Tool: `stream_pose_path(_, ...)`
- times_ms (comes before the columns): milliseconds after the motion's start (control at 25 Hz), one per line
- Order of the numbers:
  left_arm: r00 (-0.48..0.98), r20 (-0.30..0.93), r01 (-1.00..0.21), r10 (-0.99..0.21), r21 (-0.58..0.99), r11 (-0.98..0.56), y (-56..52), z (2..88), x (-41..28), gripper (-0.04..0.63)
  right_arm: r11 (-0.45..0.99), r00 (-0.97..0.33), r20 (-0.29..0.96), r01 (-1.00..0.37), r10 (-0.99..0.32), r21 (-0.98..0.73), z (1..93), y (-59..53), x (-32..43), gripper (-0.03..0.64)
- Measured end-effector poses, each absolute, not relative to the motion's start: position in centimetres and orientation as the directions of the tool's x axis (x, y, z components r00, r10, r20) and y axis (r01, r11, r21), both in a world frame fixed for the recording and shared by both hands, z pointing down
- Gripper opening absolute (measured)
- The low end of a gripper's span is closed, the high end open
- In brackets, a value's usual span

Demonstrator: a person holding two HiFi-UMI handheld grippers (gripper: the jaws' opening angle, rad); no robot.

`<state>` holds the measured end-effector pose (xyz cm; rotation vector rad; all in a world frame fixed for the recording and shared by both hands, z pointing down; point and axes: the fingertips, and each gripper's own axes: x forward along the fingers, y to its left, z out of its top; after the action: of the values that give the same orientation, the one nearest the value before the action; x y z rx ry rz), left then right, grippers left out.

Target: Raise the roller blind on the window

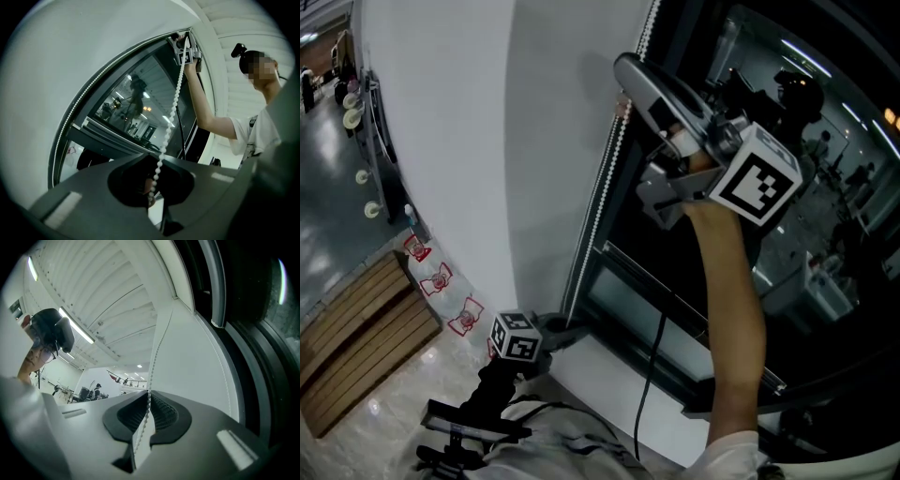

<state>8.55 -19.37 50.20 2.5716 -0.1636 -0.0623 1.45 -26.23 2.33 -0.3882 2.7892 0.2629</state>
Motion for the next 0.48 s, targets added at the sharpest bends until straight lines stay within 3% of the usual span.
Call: stream_pose_path(480, 0.992, -0.005, -0.107, -0.13, 0.54, -0.835, -19.3, 50.7, 8.4, -0.002, 0.947, -0.878, -0.394, -0.317, -0.272, 0.051, 3.1, -26.5, 3.1, 0.01)
